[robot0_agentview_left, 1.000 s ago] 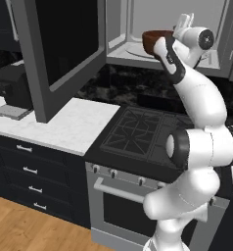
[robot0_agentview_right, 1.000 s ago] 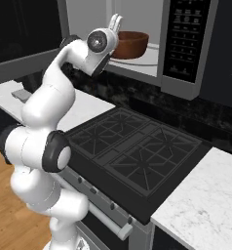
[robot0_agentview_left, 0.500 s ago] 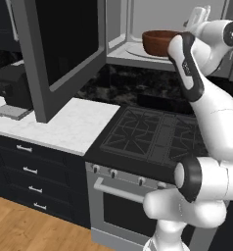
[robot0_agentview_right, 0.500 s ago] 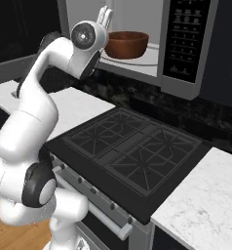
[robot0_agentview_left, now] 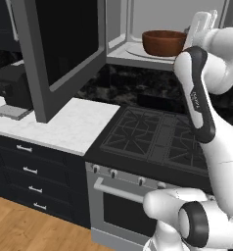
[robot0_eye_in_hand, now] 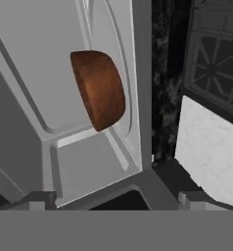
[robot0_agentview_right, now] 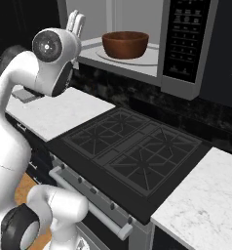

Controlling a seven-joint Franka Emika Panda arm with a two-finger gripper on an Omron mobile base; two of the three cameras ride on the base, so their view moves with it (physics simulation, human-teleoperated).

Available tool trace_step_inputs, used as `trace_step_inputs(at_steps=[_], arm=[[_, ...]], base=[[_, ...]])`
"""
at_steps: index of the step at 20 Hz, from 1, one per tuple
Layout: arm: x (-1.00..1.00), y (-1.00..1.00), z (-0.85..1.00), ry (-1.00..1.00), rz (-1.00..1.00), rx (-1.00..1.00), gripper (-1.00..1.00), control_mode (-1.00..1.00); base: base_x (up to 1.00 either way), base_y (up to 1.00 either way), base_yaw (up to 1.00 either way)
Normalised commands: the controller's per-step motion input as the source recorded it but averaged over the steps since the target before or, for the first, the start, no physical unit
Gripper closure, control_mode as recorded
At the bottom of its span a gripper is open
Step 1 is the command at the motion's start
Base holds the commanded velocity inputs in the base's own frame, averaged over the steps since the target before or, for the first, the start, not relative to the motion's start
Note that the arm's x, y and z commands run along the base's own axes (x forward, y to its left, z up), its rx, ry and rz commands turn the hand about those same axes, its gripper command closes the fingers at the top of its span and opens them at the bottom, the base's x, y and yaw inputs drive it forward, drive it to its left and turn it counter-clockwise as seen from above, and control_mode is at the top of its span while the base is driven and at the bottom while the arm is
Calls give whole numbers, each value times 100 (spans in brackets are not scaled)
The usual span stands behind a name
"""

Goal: Pick the tomato from the sink and place it in the bowl. Then pick the bowl and place it in the microwave. Then close the microwave door and press the start button.

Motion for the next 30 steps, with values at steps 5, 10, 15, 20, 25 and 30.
trace_step_inputs(at_steps=[5,10,15,20,25,30], arm=[[-100,54,-41,-20,7,0,-100,-100],[-100,60,-36,-25,6,-3,-100,-100],[-100,72,-3,-24,2,0,-100,-100],[-94,59,0,-1,0,0,-100,-100],[-66,61,0,7,0,-1,-100,-100],[-36,65,-13,8,0,-7,-100,-100]], base=[[0,0,0],[0,0,0],[0,0,0],[0,0,0],[0,0,0],[0,0,0]])
